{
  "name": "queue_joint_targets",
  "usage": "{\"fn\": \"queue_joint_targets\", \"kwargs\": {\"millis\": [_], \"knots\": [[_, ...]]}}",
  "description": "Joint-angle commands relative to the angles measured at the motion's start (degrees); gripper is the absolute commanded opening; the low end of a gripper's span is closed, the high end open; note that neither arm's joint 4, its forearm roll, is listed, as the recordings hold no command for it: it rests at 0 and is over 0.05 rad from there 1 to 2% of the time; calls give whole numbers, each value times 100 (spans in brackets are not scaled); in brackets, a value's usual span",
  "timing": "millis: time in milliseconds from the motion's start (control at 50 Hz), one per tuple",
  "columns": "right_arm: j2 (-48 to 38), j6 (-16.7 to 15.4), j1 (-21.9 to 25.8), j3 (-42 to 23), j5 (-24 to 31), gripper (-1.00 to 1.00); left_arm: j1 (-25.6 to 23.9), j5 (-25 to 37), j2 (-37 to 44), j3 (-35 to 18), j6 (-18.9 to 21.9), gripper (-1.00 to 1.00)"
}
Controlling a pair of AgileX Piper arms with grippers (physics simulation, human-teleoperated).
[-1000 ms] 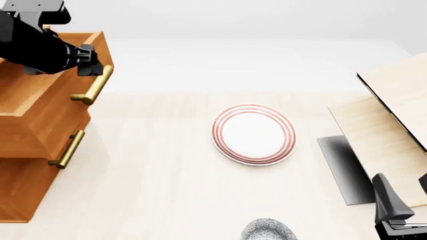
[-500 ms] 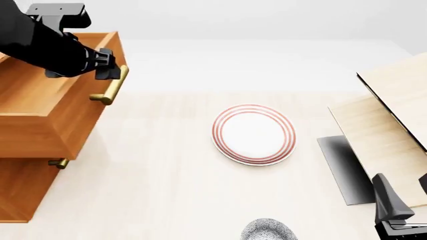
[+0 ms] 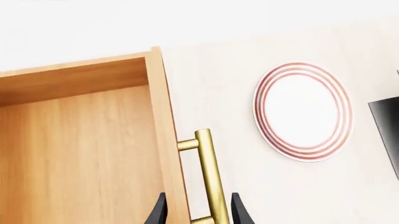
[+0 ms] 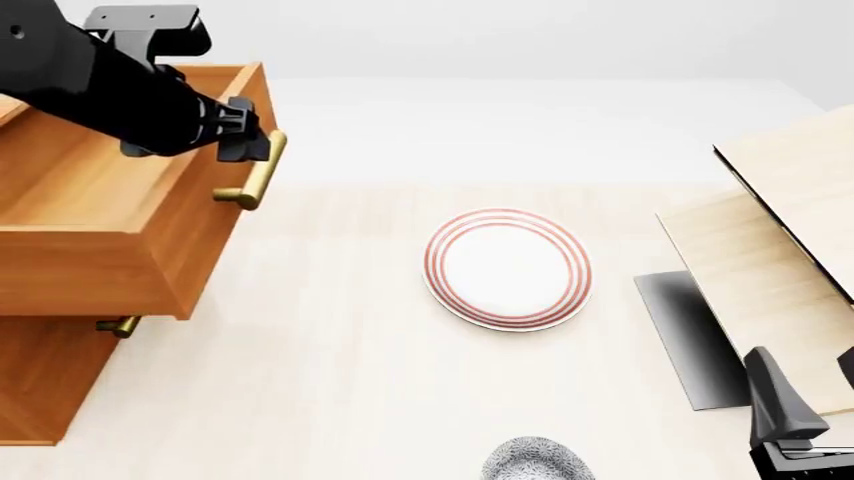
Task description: Open the top drawer of the cabinet and put the bowl in it.
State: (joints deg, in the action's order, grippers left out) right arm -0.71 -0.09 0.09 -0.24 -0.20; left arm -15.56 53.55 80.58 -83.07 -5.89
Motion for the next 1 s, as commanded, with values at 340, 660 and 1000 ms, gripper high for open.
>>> {"fn": "queue_joint_targets", "kwargs": {"millis": [340,660,1000], "knots": [[15,0,-1,3,5,100,-101,156,-58,-174,218,100],[13,4,-3,3,5,100,-289,195,-188,-144,111,100],[12,3,-3,3,5,100,-282,331,-363,-155,189,100]]}}
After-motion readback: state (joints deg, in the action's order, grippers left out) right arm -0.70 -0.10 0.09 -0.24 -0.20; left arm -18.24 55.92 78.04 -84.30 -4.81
